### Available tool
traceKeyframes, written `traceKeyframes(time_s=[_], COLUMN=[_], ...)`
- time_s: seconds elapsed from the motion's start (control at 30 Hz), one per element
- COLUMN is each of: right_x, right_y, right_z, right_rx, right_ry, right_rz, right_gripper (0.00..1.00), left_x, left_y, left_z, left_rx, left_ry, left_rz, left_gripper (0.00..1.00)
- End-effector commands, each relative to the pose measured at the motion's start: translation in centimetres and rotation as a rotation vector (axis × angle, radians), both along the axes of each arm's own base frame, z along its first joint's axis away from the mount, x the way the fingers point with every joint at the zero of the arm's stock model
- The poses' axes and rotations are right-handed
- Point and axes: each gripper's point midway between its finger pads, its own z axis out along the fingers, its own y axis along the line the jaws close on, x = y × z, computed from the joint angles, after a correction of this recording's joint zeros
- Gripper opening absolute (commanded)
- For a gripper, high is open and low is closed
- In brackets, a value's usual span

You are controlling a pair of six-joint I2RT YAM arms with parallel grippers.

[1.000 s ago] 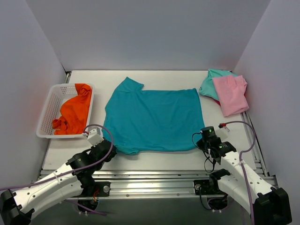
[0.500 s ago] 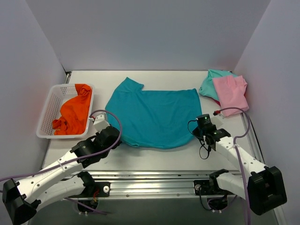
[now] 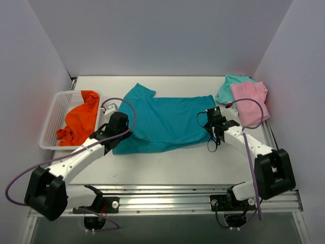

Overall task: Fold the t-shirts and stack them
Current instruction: Fold the flattened tshirt in 1/3 of the way

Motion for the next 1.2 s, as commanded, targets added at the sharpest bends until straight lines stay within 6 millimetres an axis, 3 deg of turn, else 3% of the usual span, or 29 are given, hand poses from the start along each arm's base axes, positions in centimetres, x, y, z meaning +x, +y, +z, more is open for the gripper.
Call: traceKeyframes(time_s=[0.0,0.17,0.2,0.23,0.27,0.3,0.33,0.37,0.4,0.43,0.5,0.57,0.63,0.67,0.7,0.73,0.77,0.83,0.87,0.9,0.97,1.0,1.03,1.1,1.13,1.17], right_x=[2.4,5.5,5.8,6.2,6.8,7.7,8.2,8.5,9.6,10.1,11.6,12.3,12.8,12.4,12.2,11.7,11.2,10.4,9.6,9.1,7.8,7.4,7.3,5.6,5.8,4.4], right_y=[-1.2,-2.1,-2.4,-2.4,-3.1,-3.2,-3.5,-3.8,-4.1,-4.3,-4.4,-4.4,-3.9,-4.6,-4.6,-4.2,-4.4,-3.8,-3.9,-4.0,-3.3,-2.7,-2.4,-1.4,-0.4,-0.2], right_z=[-0.8,-3.6,-5.2,-5.7,-6.0,-6.5,-6.6,-6.6,-6.2,-5.7,-3.8,-1.8,0.6,2.5,3.7,4.4,6.5,7.8,8.9,9.4,9.5,9.1,8.8,6.5,6.1,4.0], right_rx=[-0.065,-0.056,-0.063,-0.049,-0.044,-0.044,-0.043,-0.043,-0.04,-0.041,-0.045,-0.064,-0.098,-0.141,-0.158,-0.174,-0.185,-0.202,-0.212,-0.229,-0.223,-0.207,-0.192,-0.166,-0.124,-0.125], right_ry=[0.012,0.072,0.106,0.12,0.126,0.135,0.142,0.15,0.134,0.122,0.073,0.043,0.001,-0.027,-0.048,-0.063,-0.113,-0.144,-0.163,-0.175,-0.187,-0.187,-0.197,-0.176,-0.205,-0.174], right_rz=[-0.051,-0.094,-0.106,-0.107,-0.126,-0.134,-0.142,-0.151,-0.165,-0.168,-0.174,-0.165,-0.157,-0.184,-0.19,-0.182,-0.196,-0.189,-0.194,-0.203,-0.189,-0.167,-0.158,-0.119,-0.087,-0.063], right_gripper=[0.0,0.0,0.0,0.0,0.0,0.03,0.09,0.19,0.56,0.7,0.93,0.97,0.99,0.99,1.0,1.0,1.0,1.0,1.0,1.0,1.0,1.0,1.0,0.95,0.91,0.81], left_x=[4.7,10.1,11.0,12.7,13.7,14.8,16.7,17.6,18.5,19.9,21.1,21.9,21.5,20.9,20.0,19.3,17.4,15.4,13.8,12.2,9.8,8.3,7.2,5.5,4.3,3.6], left_y=[-1.2,-0.3,-0.3,-0.4,-0.2,-0.2,-0.5,-0.5,-0.3,-0.3,0.1,0.5,1.3,1.8,2.2,2.6,3.0,3.3,3.5,3.5,2.5,2.4,1.2,1.1,0.9,0.1], left_z=[1.9,0.4,-1.3,-0.2,-0.5,-2.1,-0.6,-0.6,-1.5,0.0,0.7,3.4,4.8,5.1,7.2,7.8,8.7,9.3,10.9,9.1,10.0,8.2,7.8,7.9,5.7,5.9], left_rx=[-0.044,-0.083,-0.063,-0.069,-0.085,-0.061,-0.066,-0.065,-0.074,-0.089,-0.096,-0.075,-0.055,-0.049,-0.05,-0.04,-0.047,-0.051,-0.07,-0.065,-0.066,-0.05,-0.045,-0.051,-0.043,-0.073], left_ry=[-0.064,-0.041,-0.01,-0.037,-0.025,0.003,-0.034,-0.035,-0.02,-0.057,-0.073,-0.119,-0.136,-0.137,-0.168,-0.18,-0.197,-0.211,-0.245,-0.21,-0.24,-0.205,-0.203,-0.233,-0.2,-0.221], left_rz=[-0.054,-0.062,-0.072,-0.07,-0.083,-0.106,-0.108,-0.112,-0.123,-0.118,-0.11,-0.101,-0.07,-0.052,-0.04,-0.022,-0.012,0.002,0.012,0.006,-0.004,-0.004,-0.029,0.017,0.02,0.021], left_gripper=[0.02,0.02,0.02,0.02,0.02,0.11,0.28,0.51,0.93,0.94,0.94,0.94,0.94,0.94,0.94,0.94,0.94,0.94,0.94,0.94,0.94,0.94,0.94,0.95,0.95,0.96])
